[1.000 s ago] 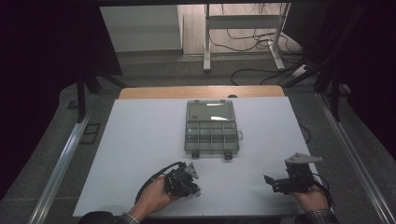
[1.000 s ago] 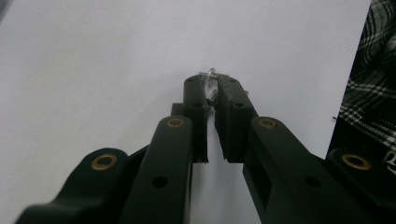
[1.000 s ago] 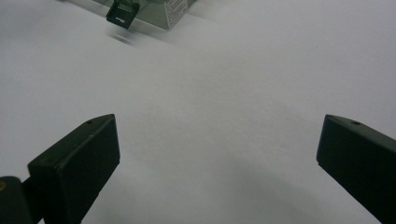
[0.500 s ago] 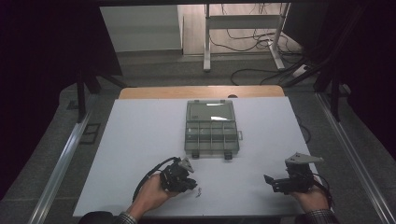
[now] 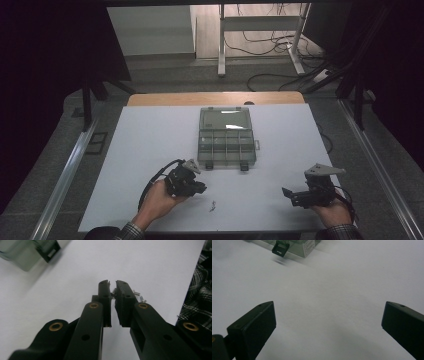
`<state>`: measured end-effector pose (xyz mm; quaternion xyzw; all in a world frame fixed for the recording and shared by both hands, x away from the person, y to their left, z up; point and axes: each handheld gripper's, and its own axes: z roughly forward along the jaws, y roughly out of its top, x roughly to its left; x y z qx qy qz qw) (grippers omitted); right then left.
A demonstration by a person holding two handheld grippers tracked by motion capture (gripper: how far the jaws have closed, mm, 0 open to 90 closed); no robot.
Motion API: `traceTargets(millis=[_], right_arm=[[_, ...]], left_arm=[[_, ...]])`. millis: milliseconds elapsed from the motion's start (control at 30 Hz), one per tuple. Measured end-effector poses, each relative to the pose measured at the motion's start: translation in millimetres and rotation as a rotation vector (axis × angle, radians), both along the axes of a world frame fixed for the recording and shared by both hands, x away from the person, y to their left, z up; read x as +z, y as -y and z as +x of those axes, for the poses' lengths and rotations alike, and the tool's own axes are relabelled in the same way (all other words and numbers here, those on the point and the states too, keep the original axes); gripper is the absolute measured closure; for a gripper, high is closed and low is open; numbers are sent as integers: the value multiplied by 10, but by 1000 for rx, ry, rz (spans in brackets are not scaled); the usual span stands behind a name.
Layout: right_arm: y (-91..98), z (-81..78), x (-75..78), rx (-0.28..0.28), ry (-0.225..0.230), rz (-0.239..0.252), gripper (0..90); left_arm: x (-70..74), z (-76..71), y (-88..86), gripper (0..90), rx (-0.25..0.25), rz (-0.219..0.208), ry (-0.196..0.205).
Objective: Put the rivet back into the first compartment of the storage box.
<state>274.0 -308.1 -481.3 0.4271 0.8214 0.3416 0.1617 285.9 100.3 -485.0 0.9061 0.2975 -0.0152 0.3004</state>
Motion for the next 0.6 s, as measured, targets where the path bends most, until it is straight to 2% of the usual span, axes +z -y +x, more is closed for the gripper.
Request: traceTargets(millis=[133, 167, 367, 600], right_arm=[[0, 0, -2, -1, 0, 0, 0], [0, 0, -3, -1, 1, 1, 0], [0, 0, -6, -1, 0, 0, 0], [-1, 1, -9, 0, -4, -1, 0]], left_arm=[[42, 52, -23, 837, 8, -2, 20], [55, 70, -22, 838, 28, -18, 22], [141, 220, -56, 838, 62, -26, 51], [194, 365, -79, 837, 91, -29, 61]])
